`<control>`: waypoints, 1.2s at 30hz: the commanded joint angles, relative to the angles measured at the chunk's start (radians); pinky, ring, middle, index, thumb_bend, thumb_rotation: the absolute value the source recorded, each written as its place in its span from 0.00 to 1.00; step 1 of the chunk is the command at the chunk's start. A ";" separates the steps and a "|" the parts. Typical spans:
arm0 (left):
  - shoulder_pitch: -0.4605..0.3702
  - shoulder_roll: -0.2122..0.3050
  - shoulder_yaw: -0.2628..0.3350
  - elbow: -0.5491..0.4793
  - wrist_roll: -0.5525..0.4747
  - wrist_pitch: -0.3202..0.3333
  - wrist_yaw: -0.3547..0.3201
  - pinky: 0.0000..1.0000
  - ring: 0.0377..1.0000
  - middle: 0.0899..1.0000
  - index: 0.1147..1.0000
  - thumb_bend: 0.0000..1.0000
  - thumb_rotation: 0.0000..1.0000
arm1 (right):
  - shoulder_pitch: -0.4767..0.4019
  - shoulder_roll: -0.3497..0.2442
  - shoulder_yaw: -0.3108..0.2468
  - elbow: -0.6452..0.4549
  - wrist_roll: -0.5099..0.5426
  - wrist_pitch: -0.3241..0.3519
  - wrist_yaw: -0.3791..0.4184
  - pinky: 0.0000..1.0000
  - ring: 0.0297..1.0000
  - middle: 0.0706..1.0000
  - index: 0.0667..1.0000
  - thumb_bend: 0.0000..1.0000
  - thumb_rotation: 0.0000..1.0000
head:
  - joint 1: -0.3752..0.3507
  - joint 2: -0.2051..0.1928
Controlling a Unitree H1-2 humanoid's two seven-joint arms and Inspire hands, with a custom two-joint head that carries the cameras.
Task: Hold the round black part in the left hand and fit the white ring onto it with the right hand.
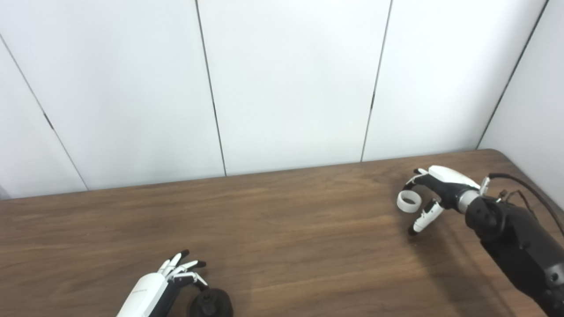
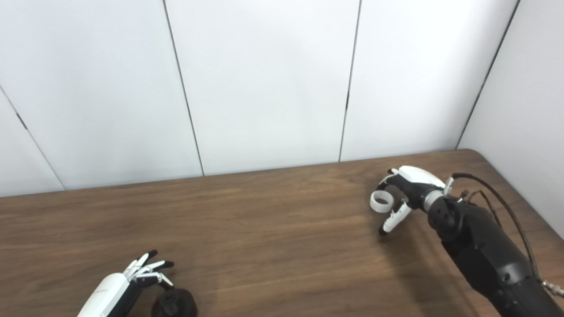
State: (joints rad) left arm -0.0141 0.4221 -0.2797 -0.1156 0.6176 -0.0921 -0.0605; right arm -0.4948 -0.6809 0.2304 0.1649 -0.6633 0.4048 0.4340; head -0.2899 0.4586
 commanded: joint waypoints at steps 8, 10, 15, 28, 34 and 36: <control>0.034 0.022 -0.005 -0.021 -0.004 -0.007 -0.048 1.00 1.00 0.85 0.41 0.52 0.04 | -0.046 -0.022 -0.007 0.013 -0.014 -0.020 -0.031 1.00 1.00 1.00 0.75 0.98 0.20 | -0.004 0.003; 0.038 0.025 -0.004 -0.021 -0.008 -0.012 -0.046 1.00 1.00 0.85 0.41 0.52 0.04 | -0.050 -0.021 -0.008 0.018 -0.014 -0.017 -0.030 1.00 1.00 1.00 0.76 0.97 0.20 | -0.004 0.005; 0.041 0.028 -0.002 -0.023 -0.009 -0.012 -0.047 1.00 1.00 0.85 0.41 0.52 0.04 | -0.060 -0.017 -0.011 0.016 -0.013 -0.004 -0.025 1.00 1.00 1.00 0.77 0.96 0.19 | -0.002 0.006; 0.060 0.030 0.005 -0.035 -0.010 -0.023 -0.046 1.00 1.00 0.85 0.41 0.52 0.04 | -0.075 -0.013 0.009 0.056 -0.021 -0.016 -0.031 1.00 1.00 1.00 0.69 0.91 0.16 | 0.005 0.011; 0.073 0.030 0.010 -0.052 -0.010 -0.023 -0.048 1.00 1.00 0.85 0.41 0.52 0.04 | -0.073 -0.011 0.011 0.069 -0.014 -0.027 -0.035 1.00 1.00 1.00 0.66 0.88 0.15 | 0.007 0.021; 0.078 0.030 0.012 -0.059 -0.009 -0.019 -0.054 1.00 1.00 0.85 0.41 0.52 0.04 | -0.073 -0.011 0.015 0.075 -0.018 -0.034 -0.041 1.00 1.00 1.00 0.64 0.86 0.15 | 0.006 0.025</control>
State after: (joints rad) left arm 0.0362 0.4294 -0.2621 -0.1568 0.5958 -0.1106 -0.0797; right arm -0.5326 -0.6743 0.2453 0.2450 -0.6698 0.3885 0.4130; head -0.2838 0.4816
